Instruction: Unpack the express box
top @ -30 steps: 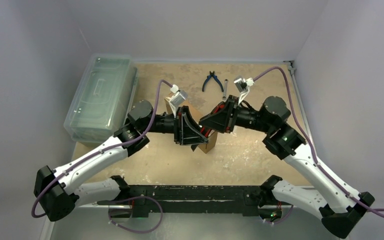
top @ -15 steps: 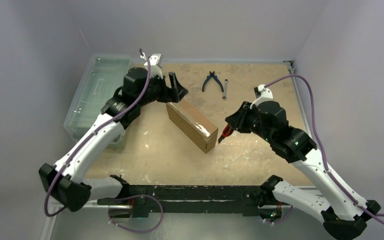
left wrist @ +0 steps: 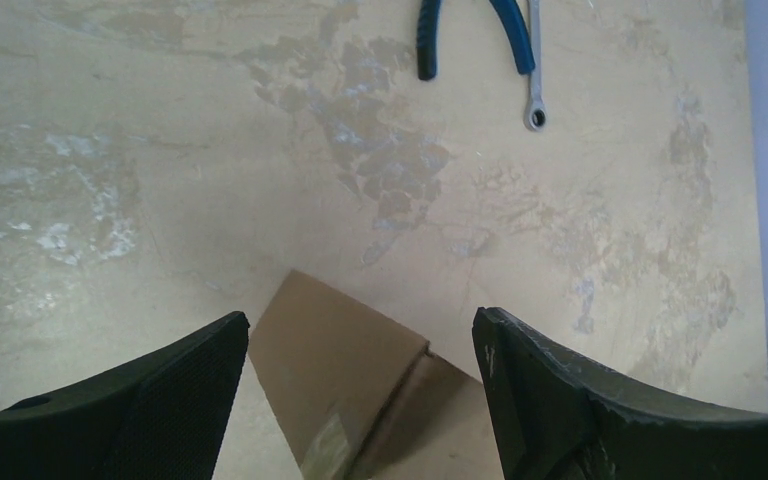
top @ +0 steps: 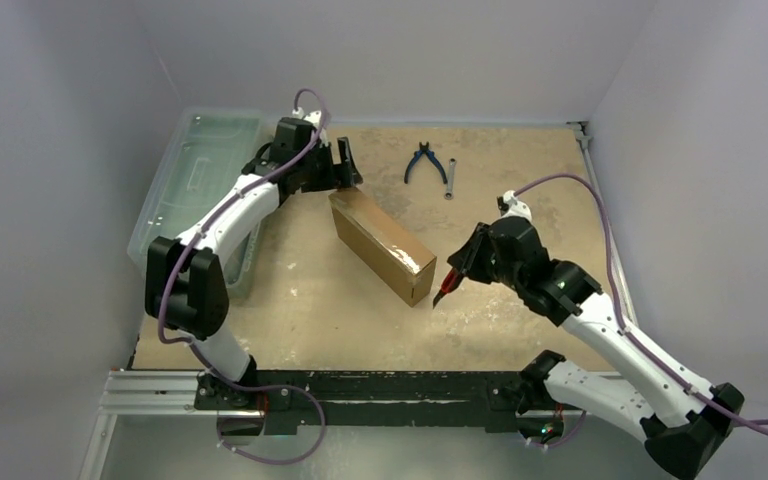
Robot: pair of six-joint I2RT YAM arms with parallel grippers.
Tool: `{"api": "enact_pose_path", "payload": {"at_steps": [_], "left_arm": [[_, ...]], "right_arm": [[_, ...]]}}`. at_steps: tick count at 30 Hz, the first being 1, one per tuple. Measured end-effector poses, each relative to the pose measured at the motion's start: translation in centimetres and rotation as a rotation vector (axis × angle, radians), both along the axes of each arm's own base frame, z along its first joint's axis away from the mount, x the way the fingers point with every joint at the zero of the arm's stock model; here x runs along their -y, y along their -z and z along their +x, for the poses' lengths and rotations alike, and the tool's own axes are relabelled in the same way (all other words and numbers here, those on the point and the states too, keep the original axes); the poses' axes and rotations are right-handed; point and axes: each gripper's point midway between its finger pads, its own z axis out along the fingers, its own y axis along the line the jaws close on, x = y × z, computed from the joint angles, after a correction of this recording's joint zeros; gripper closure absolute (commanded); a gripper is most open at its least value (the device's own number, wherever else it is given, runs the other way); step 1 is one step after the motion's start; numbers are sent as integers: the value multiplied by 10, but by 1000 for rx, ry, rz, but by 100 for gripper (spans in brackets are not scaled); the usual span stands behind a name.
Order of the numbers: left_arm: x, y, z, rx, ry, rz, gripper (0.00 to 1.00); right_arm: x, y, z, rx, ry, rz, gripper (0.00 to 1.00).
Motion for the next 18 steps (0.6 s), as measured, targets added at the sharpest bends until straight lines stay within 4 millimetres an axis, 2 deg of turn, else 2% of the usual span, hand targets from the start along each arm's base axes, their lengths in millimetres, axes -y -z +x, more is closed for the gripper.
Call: {"api": "enact_pose_path", "payload": {"at_steps": [3, 7, 15, 18], "left_arm": [[7, 4, -8, -10, 39, -28, 19], [6, 6, -30, -24, 63, -53, 19], [-9, -12, -73, -11, 61, -55, 19], [-19, -13, -85, -18, 36, -35, 18]], "right_arm": [[-11, -2, 6, 1, 0, 47, 100], [-23, -4, 13, 0, -2, 98, 100], [-32, -4, 34, -2, 3, 68, 100], [-29, -6, 43, 15, 4, 17, 100]]}}
